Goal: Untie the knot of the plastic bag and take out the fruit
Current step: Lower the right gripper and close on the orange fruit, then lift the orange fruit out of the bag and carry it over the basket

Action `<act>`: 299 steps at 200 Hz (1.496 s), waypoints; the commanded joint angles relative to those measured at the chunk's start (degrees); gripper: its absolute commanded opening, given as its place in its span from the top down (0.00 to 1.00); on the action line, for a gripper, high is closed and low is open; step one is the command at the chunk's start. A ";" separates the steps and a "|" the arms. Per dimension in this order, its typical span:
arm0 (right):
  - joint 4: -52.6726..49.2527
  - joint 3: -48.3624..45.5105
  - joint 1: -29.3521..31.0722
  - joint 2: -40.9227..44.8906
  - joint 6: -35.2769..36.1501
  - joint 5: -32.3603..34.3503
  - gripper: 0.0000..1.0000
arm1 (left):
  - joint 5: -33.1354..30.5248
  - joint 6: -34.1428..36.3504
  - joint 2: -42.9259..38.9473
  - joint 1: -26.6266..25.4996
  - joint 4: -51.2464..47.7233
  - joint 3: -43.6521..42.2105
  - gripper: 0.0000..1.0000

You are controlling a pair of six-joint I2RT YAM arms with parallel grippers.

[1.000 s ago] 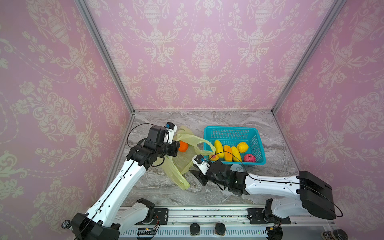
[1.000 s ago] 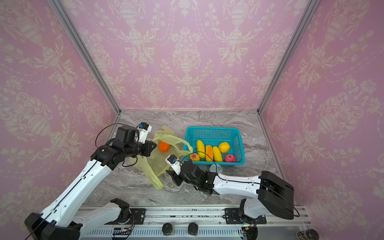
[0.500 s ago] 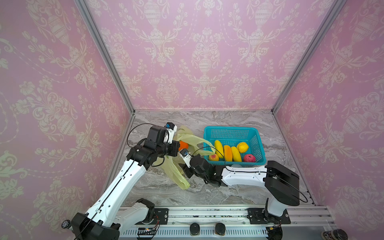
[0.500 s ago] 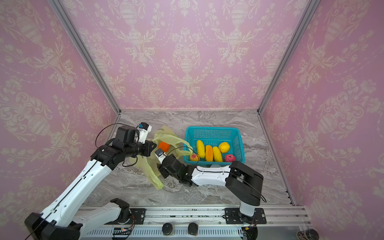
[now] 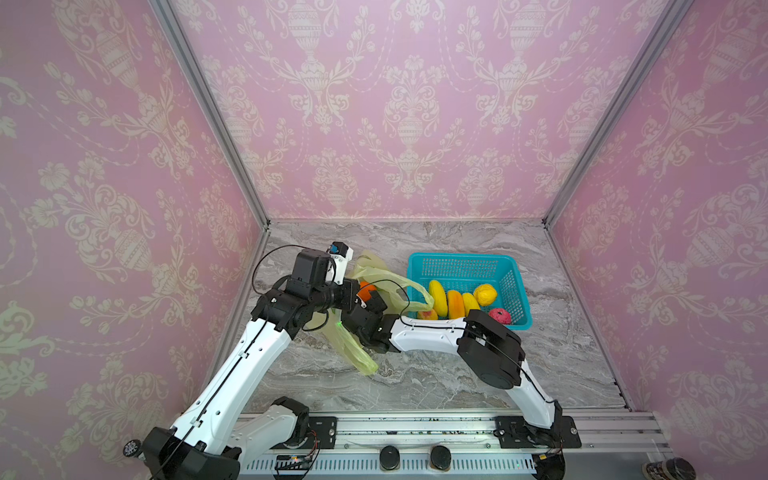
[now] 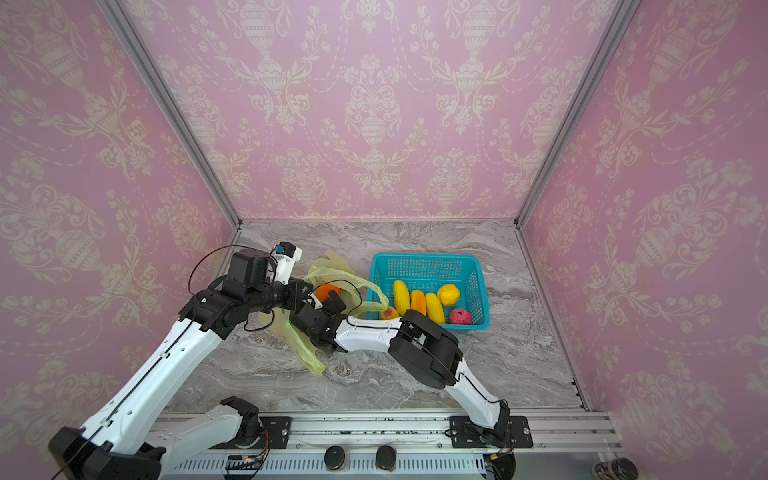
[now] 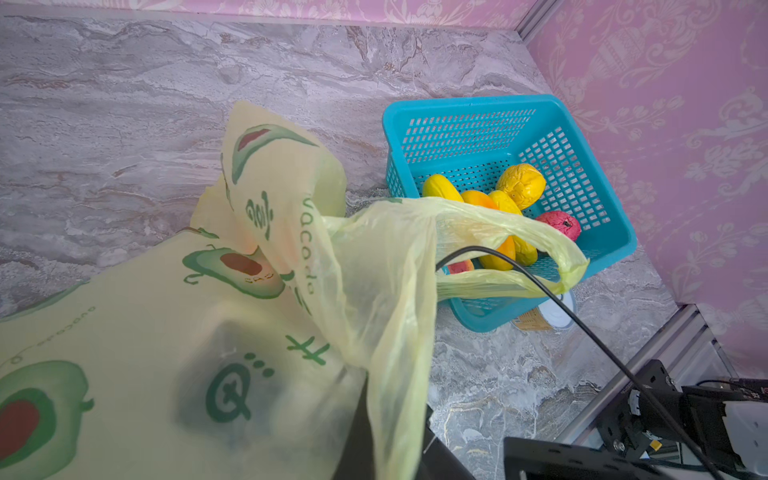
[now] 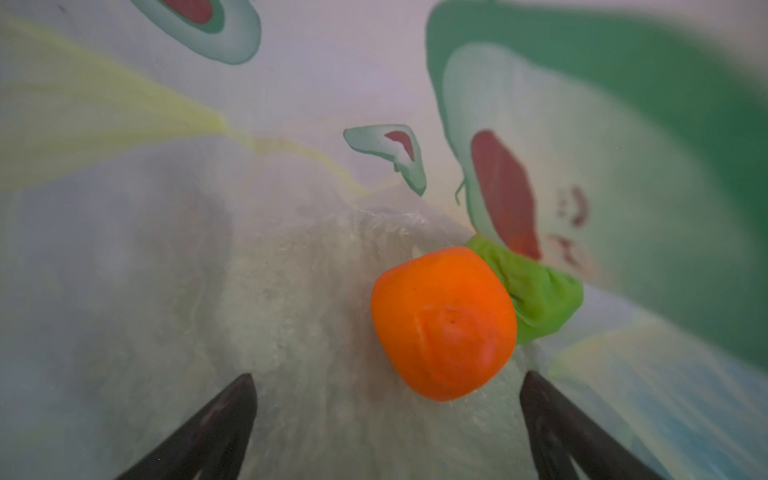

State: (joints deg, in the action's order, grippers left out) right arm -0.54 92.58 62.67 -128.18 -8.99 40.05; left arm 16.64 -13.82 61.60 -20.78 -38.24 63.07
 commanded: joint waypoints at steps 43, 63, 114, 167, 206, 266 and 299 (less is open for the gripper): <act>-10.18 10.25 -3.25 -7.66 -1.20 -0.03 0.04 | 4.47 0.45 -0.52 -0.23 -0.96 0.15 1.00; -9.85 10.40 -3.26 -7.81 -1.12 -1.11 0.18 | 4.03 0.46 -0.43 -0.23 -1.05 0.28 1.00; -4.38 1.60 -3.26 -0.19 -1.33 -3.58 0.50 | 1.90 0.73 -0.28 -0.24 -1.70 0.34 1.00; 5.53 -17.31 -2.32 15.63 -2.32 -8.47 0.62 | 0.75 0.73 -0.15 -0.23 -2.09 0.40 1.00; 14.21 -32.54 -1.00 27.66 -1.77 -16.31 0.68 | -0.52 0.91 -0.08 -0.23 -2.36 0.39 1.00; 21.73 -49.21 4.20 47.86 0.83 -17.77 0.74 | -1.97 0.98 0.26 -0.01 -2.98 0.58 1.00; 23.98 -56.39 4.04 60.94 1.71 -16.47 0.76 | -2.41 0.99 0.34 0.03 -2.97 0.57 1.00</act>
State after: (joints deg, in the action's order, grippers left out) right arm 18.85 39.92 67.07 -75.33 -8.86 22.70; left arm 15.84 -13.80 61.60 -20.80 -39.20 63.07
